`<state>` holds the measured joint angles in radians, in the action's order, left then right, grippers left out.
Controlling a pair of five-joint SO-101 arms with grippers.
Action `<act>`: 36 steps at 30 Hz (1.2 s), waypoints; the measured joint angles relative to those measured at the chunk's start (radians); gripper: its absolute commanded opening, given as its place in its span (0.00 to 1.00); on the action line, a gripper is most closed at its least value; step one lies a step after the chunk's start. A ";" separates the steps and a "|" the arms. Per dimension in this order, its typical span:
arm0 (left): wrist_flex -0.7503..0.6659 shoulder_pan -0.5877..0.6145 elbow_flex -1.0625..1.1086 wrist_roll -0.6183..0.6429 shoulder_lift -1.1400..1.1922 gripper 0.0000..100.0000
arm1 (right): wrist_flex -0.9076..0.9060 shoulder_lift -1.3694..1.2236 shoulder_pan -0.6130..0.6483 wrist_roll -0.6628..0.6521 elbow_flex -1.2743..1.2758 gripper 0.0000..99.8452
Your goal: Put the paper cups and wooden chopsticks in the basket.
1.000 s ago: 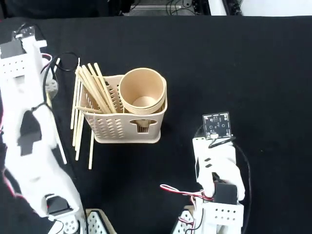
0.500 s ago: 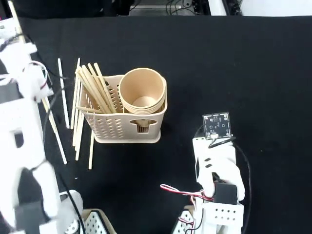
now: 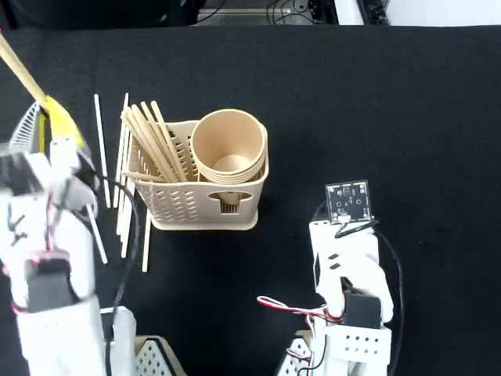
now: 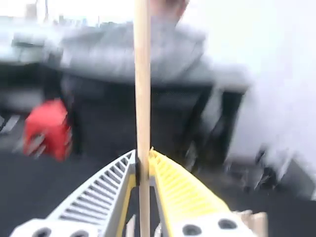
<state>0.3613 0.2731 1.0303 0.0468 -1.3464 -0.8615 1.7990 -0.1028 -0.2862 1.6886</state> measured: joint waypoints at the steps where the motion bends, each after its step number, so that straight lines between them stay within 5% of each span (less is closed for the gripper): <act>1: -0.020 -0.025 0.029 0.000 -0.055 0.03 | 0.000 0.000 0.000 0.000 0.000 0.03; 10: -0.055 -0.173 0.058 0.000 -0.377 0.03 | 0.000 0.000 0.000 0.000 0.000 0.03; 19: -0.054 -0.334 -0.018 0.048 -0.281 0.03 | 0.000 0.000 0.000 0.000 0.000 0.03; 31: -0.054 -0.348 0.153 0.114 -0.104 0.04 | 0.000 0.000 0.000 0.000 0.000 0.03; 36: -0.041 -0.348 0.183 0.114 -0.106 0.12 | 0.000 0.000 0.000 0.000 0.000 0.03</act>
<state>0.3199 -0.0752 1.2129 0.1603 -1.4523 -0.8615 1.7990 -0.1028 -0.2862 1.6886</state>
